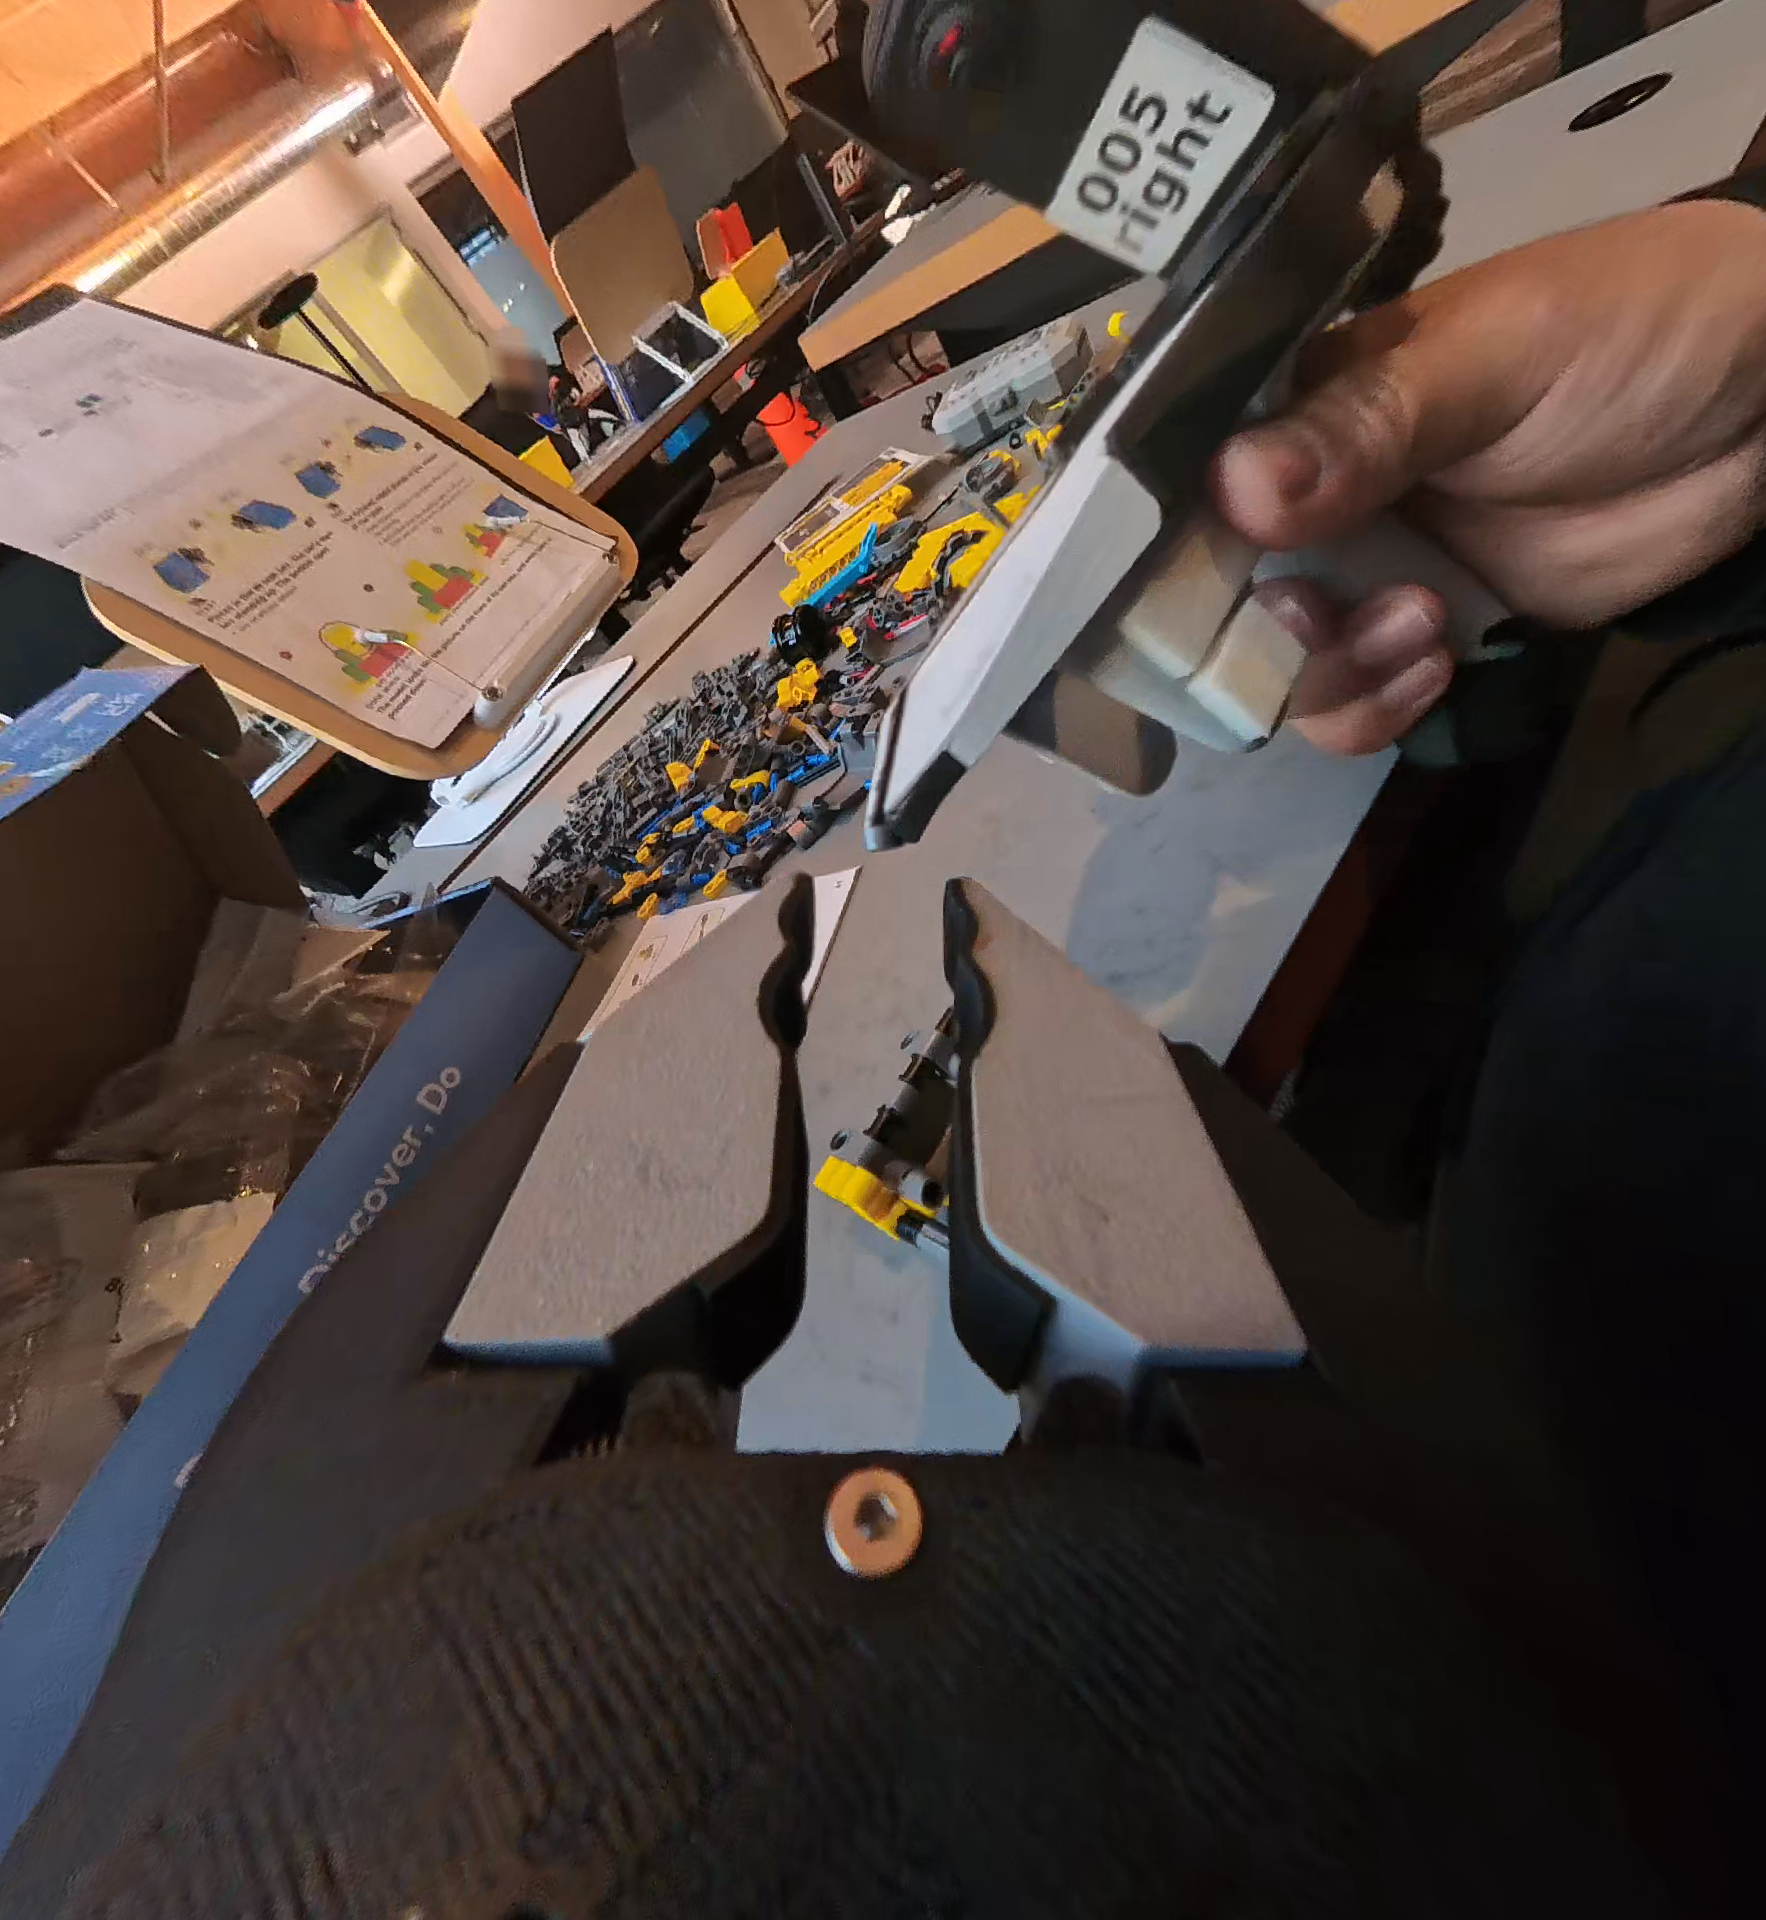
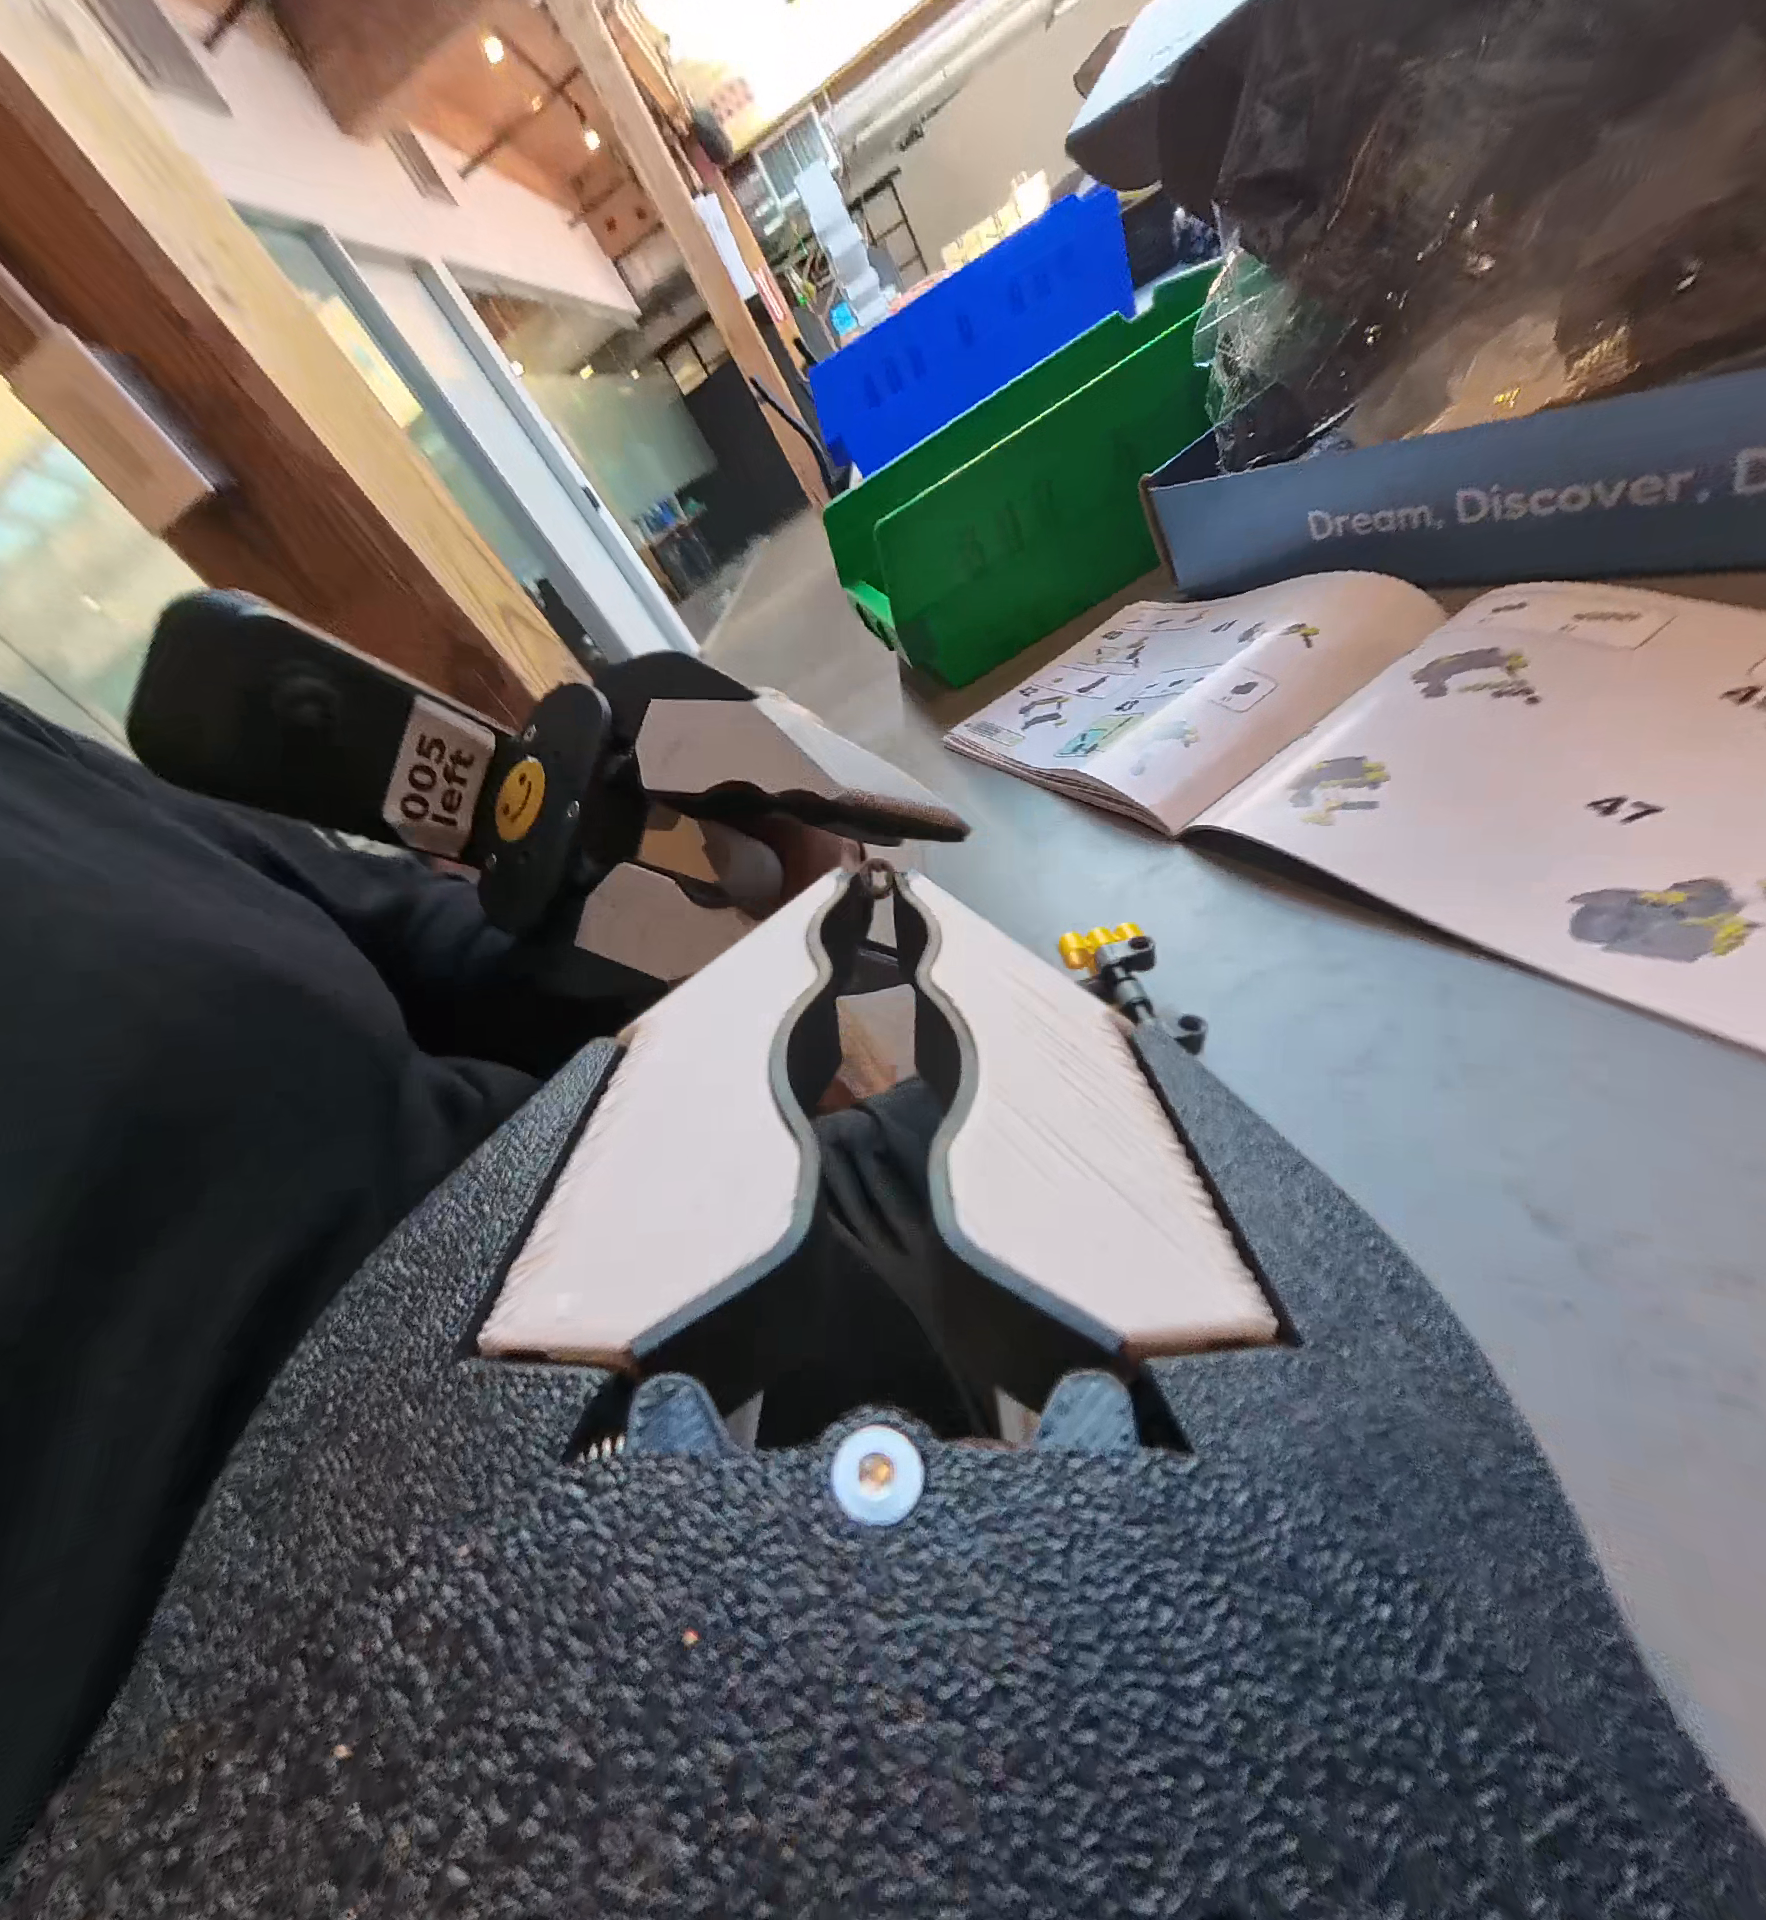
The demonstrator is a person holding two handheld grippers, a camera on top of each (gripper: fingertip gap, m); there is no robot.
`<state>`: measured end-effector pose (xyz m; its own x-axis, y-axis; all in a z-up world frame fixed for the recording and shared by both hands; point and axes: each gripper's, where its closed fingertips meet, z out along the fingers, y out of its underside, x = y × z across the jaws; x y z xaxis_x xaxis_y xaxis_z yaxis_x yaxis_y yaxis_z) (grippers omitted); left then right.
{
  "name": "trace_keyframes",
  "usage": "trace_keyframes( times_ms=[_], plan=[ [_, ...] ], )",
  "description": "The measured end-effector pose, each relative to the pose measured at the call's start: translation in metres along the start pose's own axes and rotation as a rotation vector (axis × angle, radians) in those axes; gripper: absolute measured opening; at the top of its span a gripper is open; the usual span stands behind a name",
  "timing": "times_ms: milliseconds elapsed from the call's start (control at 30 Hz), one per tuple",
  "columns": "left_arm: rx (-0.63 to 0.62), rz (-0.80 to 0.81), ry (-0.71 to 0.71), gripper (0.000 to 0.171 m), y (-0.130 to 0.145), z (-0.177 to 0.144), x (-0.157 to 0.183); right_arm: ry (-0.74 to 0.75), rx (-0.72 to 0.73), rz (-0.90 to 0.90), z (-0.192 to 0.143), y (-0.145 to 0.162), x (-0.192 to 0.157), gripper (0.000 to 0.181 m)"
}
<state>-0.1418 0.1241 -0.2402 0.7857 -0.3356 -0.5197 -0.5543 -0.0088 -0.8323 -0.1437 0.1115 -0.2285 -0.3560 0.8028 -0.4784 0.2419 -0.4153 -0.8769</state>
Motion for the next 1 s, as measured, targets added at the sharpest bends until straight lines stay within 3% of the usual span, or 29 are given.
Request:
trace_keyframes(
  times_ms=[367, 800, 1000],
  plan=[
    [0.040, 0.061, -0.019, 0.009, -0.011, -0.007, 0.003, -0.129, 0.035, 0.223, 0.005, 0.001, -0.010, 0.005],
    [0.102, -0.089, 0.053, 0.006, -0.021, -0.012, 0.005, -0.160, 0.064, 0.160, 0.002, -0.002, -0.016, 0.005],
    [0.069, 0.186, 0.017, 0.005, -0.021, -0.015, 0.009, -0.192, -0.003, 0.174, 0.001, 0.002, -0.021, 0.006]
  ],
)
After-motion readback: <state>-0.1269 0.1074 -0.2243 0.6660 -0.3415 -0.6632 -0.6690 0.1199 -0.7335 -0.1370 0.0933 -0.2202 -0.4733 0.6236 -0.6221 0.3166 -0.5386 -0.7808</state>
